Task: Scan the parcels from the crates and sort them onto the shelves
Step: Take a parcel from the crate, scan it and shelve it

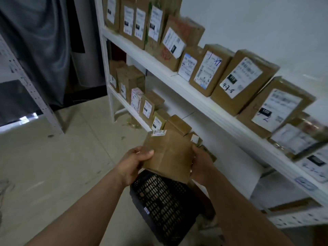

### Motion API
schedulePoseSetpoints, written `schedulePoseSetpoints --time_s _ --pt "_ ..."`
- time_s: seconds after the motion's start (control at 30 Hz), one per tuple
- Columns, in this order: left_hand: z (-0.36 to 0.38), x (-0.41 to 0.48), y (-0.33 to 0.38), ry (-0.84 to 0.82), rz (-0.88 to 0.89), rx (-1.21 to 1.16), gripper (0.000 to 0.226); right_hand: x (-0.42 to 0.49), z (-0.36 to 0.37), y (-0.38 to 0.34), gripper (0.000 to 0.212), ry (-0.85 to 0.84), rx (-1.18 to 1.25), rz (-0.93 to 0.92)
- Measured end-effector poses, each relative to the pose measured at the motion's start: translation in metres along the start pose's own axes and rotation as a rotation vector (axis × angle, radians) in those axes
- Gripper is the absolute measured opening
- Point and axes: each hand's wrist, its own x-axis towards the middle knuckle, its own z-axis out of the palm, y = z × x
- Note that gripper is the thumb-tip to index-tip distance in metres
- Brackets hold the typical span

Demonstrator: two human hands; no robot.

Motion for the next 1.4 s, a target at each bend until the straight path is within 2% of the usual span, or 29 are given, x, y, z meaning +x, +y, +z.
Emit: schedulePoseSetpoints --time_s 0.1,0.2,0.27,0.43,0.5,0.6,0.7,0.83,0.93,1.0,1.1,1.23,1.3,1.4 --pt "0.001 -0.018 0.006 -0.053 0.064 0.008 0.047 -0.030 -0.001 0.000 0.047 0.128 0.060 -0.101" --pt "0.012 -0.041 0.013 -0.141 0.109 -0.011 0.046 -0.061 -0.001 0.003 0.053 0.202 0.094 -0.148" --pt "0.019 -0.057 0.016 -0.196 0.076 -0.055 0.056 -0.079 -0.005 0.005 0.052 0.233 0.110 -0.204" --pt "0.024 -0.093 0.009 -0.434 -0.078 0.103 0.077 -0.135 -0.003 0.004 0.043 0.091 0.056 -0.311" --pt "0.024 -0.101 0.004 -0.512 -0.126 0.151 0.092 -0.152 -0.005 0.004 0.049 0.069 0.020 -0.326" --pt "0.031 -0.112 -0.002 -0.635 -0.124 0.214 0.096 -0.175 -0.012 -0.001 0.063 0.045 -0.021 -0.341" --pt "0.047 -0.113 -0.011 -0.658 -0.028 0.194 0.107 -0.196 -0.025 -0.012 0.064 0.107 -0.105 -0.321" --pt "0.080 -0.119 -0.027 -0.646 0.085 0.141 0.111 -0.216 -0.053 -0.020 0.070 0.090 -0.123 -0.255" --pt "0.104 -0.125 -0.046 -0.659 0.140 0.182 0.105 -0.227 -0.086 -0.020 0.077 0.078 -0.120 -0.265" --pt "0.122 -0.131 -0.065 -0.653 0.156 0.237 0.099 -0.238 -0.113 -0.018 0.075 0.098 -0.146 -0.287" --pt "0.145 -0.137 -0.085 -0.712 0.093 0.180 0.101 -0.248 -0.152 -0.017 0.065 0.118 -0.130 -0.369" --pt "0.172 -0.149 -0.096 -0.727 -0.063 0.012 0.104 -0.254 -0.193 -0.021 0.072 0.070 -0.128 -0.458" --pt "0.186 -0.155 -0.100 -0.739 -0.137 -0.004 0.109 -0.259 -0.204 -0.023 0.069 0.049 -0.183 -0.495" --pt "0.204 -0.163 -0.105 -0.764 -0.140 0.048 0.103 -0.264 -0.211 -0.026 0.066 -0.001 -0.261 -0.537"
